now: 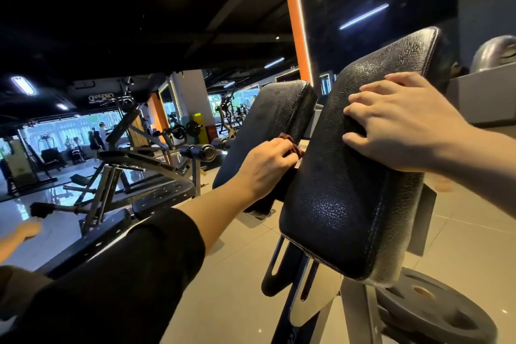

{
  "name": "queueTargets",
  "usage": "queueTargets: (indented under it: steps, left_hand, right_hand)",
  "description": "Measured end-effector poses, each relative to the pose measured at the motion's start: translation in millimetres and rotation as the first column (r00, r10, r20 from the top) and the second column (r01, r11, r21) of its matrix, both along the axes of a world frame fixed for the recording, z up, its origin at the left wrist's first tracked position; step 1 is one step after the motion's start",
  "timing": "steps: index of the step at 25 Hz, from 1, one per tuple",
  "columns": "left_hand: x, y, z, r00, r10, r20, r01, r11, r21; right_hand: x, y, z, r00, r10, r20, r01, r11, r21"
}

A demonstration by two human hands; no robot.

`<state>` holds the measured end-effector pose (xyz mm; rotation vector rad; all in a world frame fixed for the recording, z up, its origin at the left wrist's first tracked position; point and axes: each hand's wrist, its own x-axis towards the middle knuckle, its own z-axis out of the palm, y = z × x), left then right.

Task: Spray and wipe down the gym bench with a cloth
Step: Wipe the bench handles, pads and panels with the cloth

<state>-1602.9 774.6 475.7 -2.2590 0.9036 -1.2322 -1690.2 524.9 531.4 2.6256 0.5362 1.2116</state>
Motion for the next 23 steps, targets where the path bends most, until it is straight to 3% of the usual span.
queueTargets:
  steps: [2, 5, 7, 9, 10, 13, 15, 18, 19, 22, 23]
  left_hand:
    - [6, 1, -10, 0.999, 0.000, -0.037, 0.002, 0.999, 0.035]
    - [4, 15, -5, 0.991, -0.057, -0.121, 0.089, 0.956, 0.281]
    - [16, 5, 31, 0.998, -0.030, -0.057, 0.041, 0.980, 0.197]
    - [24, -16, 56, 0.999, 0.006, -0.034, -0.006, 1.000, 0.004]
    - [28, -21, 54, 0.999, -0.010, -0.051, 0.010, 1.000, -0.006]
    - [29, -10, 34, 0.975, -0.111, -0.191, 0.156, 0.958, 0.240]
    - [38, -11, 52, 0.986, -0.073, -0.152, 0.112, 0.956, 0.272]
    - [52, -36, 74, 1.000, -0.003, -0.028, 0.000, 0.997, -0.077]
    - [57, -38, 69, 0.999, -0.017, -0.030, 0.015, 0.998, -0.066]
    - [61, -35, 68, 0.996, -0.051, -0.079, 0.067, 0.976, 0.206]
    - [62, -39, 82, 0.998, -0.034, -0.061, 0.044, 0.983, 0.179]
  right_hand:
    - [0, -2, 1, 1.000, 0.012, -0.004, -0.012, 1.000, -0.001]
    - [-1, -5, 3, 0.998, 0.069, 0.005, -0.069, 0.997, -0.043]
    - [2, -6, 23, 0.996, 0.086, 0.031, -0.082, 0.992, -0.100]
    - [7, -13, 54, 0.994, 0.104, 0.035, -0.104, 0.995, -0.005]
    - [12, -19, 64, 0.993, 0.106, 0.042, -0.107, 0.994, 0.023]
    - [27, -27, 66, 0.997, 0.066, 0.028, -0.065, 0.997, -0.037]
    - [33, -30, 54, 0.998, 0.036, 0.055, -0.033, 0.999, -0.043]
    - [35, -31, 50, 0.998, 0.043, 0.054, -0.041, 0.999, -0.034]
    - [34, -31, 51, 0.998, 0.040, 0.057, -0.038, 0.999, -0.034]
    - [35, -31, 49, 0.998, 0.045, 0.053, -0.043, 0.999, -0.030]
    - [37, -32, 48, 0.997, 0.050, 0.063, -0.048, 0.998, -0.030]
